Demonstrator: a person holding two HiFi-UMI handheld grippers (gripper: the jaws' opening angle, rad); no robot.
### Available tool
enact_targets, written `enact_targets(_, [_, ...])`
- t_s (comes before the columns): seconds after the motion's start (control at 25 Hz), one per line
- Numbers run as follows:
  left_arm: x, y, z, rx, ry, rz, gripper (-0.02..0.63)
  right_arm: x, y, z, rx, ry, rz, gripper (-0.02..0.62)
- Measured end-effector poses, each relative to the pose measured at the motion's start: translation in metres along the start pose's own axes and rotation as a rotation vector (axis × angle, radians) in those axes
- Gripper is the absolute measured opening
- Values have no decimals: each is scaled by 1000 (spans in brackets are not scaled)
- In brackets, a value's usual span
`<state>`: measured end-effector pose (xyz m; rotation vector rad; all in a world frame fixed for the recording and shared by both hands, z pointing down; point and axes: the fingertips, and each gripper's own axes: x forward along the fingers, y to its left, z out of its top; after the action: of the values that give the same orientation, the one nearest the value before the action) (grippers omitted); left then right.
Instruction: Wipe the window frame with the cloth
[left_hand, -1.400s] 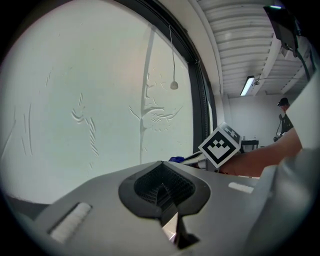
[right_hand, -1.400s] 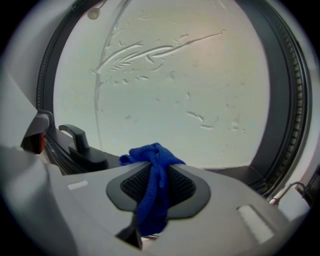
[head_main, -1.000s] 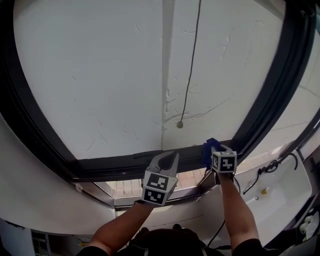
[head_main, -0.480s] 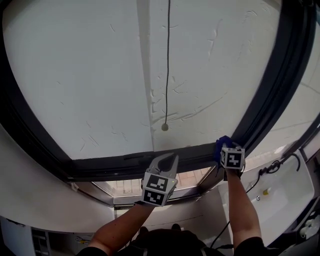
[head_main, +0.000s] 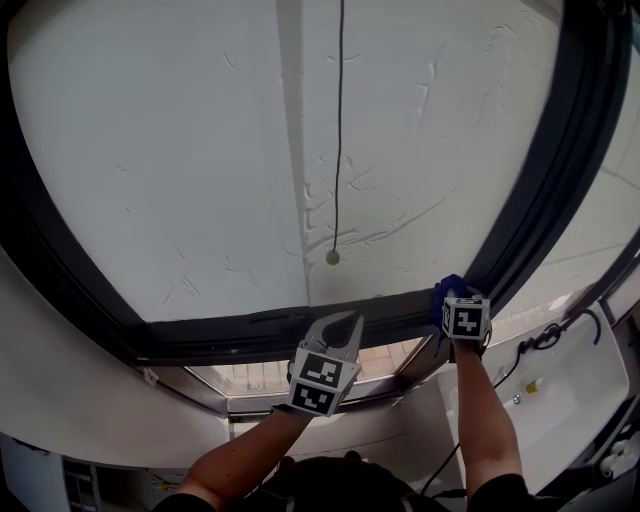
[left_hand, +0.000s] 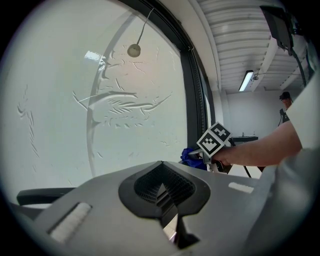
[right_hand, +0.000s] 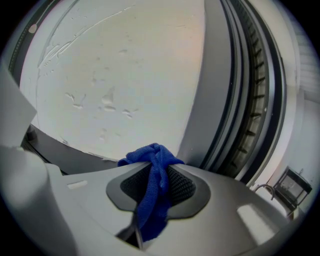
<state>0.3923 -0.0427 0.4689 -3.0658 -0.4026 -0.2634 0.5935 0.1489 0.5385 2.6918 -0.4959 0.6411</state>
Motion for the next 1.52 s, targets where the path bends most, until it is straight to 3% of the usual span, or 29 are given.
enact_targets(0.52, [-14,7,-1,2,-4,7,-8,-1,-6,-1,-11,43,-50,98])
enact_targets(0.6, [-14,4,-1,4,-8,1,-8,-3,-9,0,40,35,-29,98])
enact_targets(0.72, [-14,5,0,4,-10,-6,-8,-19,-8,9,177,-30,26,98])
enact_targets(0.8, [-15,7,-1,7,-6,-10,-8,-37,4,24,194,-102,64,98])
enact_targets(0.92, [-14,6,1,5,-11,-15,-8,-62,15,49,180,-192,91,98])
enact_targets(1.28, [-14,-4,6,1,-37,-44,-8,-100,8,85,150,-266,89,98])
enact_targets(1.52, [-14,-9,13,-12,-63,-63,-8,-152,-23,175,65,-419,41,98])
